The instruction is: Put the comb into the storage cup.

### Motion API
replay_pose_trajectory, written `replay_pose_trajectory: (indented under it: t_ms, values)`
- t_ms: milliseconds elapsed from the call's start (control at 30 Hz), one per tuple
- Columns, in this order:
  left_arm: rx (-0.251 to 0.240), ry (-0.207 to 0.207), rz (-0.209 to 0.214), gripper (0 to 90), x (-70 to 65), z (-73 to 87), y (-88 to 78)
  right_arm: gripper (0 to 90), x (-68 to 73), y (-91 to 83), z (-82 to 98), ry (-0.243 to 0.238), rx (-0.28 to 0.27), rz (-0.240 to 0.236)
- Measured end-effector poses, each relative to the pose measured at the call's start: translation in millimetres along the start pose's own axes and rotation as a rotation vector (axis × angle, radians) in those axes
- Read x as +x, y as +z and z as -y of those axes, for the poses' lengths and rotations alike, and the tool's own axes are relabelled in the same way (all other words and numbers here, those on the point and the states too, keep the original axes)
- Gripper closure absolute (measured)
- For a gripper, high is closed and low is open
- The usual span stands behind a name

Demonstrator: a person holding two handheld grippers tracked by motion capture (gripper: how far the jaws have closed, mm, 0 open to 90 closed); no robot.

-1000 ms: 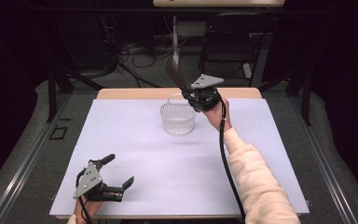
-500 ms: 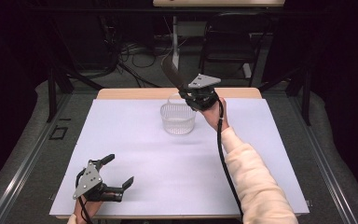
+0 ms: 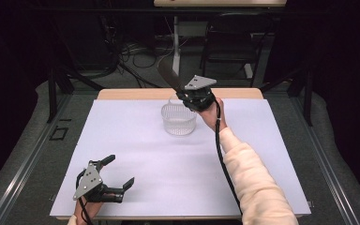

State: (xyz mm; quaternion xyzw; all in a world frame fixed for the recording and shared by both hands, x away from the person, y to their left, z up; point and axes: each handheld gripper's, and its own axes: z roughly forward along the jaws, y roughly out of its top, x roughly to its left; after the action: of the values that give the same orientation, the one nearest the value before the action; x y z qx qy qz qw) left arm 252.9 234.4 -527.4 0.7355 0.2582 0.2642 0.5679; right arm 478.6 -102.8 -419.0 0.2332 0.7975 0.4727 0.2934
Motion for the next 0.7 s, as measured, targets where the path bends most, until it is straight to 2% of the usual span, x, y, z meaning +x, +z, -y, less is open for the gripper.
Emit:
replay_pose_trajectory:
  t_ms: [700]
  values:
    - [-0.002, -0.001, -0.003, 0.3, 0.2, 0.1, -0.7, 72.6, 7.6, 11.1, 2.1, -0.022, 0.005, -0.025]
